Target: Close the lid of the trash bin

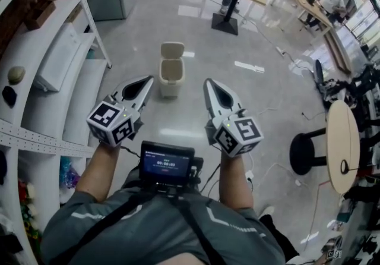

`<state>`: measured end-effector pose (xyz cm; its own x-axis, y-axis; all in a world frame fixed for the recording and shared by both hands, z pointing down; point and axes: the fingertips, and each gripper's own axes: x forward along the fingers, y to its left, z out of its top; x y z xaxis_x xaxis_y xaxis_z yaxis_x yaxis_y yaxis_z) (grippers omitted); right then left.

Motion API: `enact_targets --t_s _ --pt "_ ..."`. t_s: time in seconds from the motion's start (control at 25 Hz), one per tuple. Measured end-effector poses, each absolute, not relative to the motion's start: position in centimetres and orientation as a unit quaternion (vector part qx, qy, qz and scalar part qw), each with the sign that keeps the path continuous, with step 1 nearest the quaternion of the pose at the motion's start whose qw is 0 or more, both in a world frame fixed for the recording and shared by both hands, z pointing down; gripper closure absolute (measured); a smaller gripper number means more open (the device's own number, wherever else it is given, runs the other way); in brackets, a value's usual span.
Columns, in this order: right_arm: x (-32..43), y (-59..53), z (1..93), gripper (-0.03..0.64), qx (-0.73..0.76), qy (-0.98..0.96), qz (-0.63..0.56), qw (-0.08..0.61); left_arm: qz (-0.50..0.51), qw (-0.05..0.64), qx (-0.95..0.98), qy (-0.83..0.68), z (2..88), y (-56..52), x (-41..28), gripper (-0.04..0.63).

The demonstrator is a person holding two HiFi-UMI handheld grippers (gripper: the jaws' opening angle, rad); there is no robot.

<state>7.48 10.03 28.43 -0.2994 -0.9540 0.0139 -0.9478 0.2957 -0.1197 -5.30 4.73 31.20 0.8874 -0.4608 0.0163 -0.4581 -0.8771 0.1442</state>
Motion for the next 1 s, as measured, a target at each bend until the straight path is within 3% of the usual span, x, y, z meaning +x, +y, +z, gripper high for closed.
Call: enact_targets --t_s 0.16,0.6,1.0 --pt "7.2 3.6 27.8 0.606 -0.599 0.799 -0.047 0.027 -0.017 0.079 0.971 -0.224 31.0 -1.8 -5.2 0.601" --pt "6.9 -2.0 27.7 0.606 -0.605 0.795 -0.041 0.035 -0.037 0.075 0.976 -0.199 30.1 -7.3 -5.2 0.601" --pt "10.9 -8.6 28.1 0.606 -0.601 0.797 -0.053 0.037 -0.035 0.093 0.975 -0.200 30.4 -13.8 -1.3 0.601"
